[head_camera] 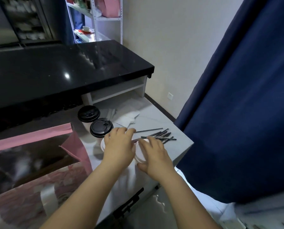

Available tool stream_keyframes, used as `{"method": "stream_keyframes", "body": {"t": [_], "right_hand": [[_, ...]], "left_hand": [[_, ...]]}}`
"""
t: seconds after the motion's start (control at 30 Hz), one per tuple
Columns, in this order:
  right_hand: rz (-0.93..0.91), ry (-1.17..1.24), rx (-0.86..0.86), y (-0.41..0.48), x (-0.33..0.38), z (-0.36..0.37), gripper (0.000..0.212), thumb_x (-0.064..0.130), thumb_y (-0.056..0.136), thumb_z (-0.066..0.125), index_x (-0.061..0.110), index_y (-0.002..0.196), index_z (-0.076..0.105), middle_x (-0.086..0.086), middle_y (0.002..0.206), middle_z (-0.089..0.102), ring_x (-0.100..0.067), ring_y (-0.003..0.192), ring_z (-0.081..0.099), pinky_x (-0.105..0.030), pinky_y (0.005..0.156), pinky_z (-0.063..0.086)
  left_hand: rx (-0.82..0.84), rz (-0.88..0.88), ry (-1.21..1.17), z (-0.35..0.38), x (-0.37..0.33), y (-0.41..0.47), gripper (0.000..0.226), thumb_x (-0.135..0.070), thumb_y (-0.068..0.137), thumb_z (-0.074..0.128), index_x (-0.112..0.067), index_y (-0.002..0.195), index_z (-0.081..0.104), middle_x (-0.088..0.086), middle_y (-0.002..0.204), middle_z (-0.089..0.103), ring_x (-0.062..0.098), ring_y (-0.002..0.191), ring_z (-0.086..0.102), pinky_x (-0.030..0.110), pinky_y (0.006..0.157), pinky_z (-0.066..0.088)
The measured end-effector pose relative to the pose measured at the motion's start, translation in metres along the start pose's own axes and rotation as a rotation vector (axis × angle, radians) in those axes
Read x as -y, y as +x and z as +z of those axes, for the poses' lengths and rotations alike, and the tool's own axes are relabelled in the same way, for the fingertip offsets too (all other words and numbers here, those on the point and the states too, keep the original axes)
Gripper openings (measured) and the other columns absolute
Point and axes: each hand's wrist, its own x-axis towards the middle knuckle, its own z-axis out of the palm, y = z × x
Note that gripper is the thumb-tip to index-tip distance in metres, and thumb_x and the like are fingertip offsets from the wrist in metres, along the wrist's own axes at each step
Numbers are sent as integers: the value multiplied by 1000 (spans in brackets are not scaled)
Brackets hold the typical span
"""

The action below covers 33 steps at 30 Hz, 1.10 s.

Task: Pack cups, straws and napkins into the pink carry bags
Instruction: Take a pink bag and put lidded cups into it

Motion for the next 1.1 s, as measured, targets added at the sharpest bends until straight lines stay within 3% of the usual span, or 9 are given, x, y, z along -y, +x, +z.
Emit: {"method": "stream_keyframes", "body": {"t": [0.17,0.3,0.5,0.6,0.7,0.77,0.9,1.03,1.1], "right_hand": [[-146,-52,-81,15,-7,-47,80,29,77,76,34,141,27,-2,152,18,-23,136,12,-44,107,31],[-336,-48,-113,33,16,-82,82,21,79,74,38,145,27,-4,153,15,-25,139,7,-44,112,24],[-579,-31,-165,39,76,-113,78,34,79,70,40,146,30,-9,150,22,-27,135,11,-45,114,13],[-622,-57,-206,38,111,-118,79,37,77,69,40,146,31,-9,147,25,-29,134,16,-43,114,3],[-665,34,-215,37,145,-117,77,37,77,72,40,145,33,-7,146,26,-26,133,16,-44,114,12],[-705,106,-208,34,169,-111,76,39,78,74,40,143,35,-4,146,25,-24,133,15,-42,113,17],[-771,201,-122,26,221,-88,74,39,78,74,44,140,34,7,146,18,-17,135,13,-33,105,22],[-766,130,-64,19,268,-60,73,43,78,70,44,140,33,10,145,18,-12,132,12,-32,104,25],[-739,51,-37,17,286,-45,73,43,76,70,41,140,35,6,143,25,-16,130,18,-30,103,26]], "left_hand": [[-173,-97,-32,-37,-16,1,45,-21,84,62,-28,128,56,-4,126,56,22,126,38,39,101,24],[-371,-169,-38,-83,-12,-12,41,-16,78,68,-24,119,64,-2,119,63,27,118,48,43,95,34],[-511,-362,-14,-129,32,-71,41,-17,81,68,-23,121,63,-3,118,63,24,117,50,45,101,39],[-483,-458,4,-146,64,-110,42,-18,81,70,-26,122,61,-4,116,63,23,115,52,49,97,44],[-452,-489,26,-162,101,-144,39,-17,77,72,-29,114,65,-11,96,63,20,99,58,43,85,51],[-452,-513,17,-172,129,-161,39,-17,77,72,-30,112,65,-13,95,61,18,96,58,40,81,51],[-399,-527,-135,-187,182,-177,32,-24,78,77,-41,101,63,-24,93,56,-4,85,56,17,69,43],[-213,-356,-145,-198,216,-166,26,-34,75,78,-41,96,66,-25,91,60,-5,91,55,26,83,51],[-112,-238,-41,-202,229,-160,30,-43,74,73,-43,102,64,-27,97,58,-2,100,51,34,96,42]]}}
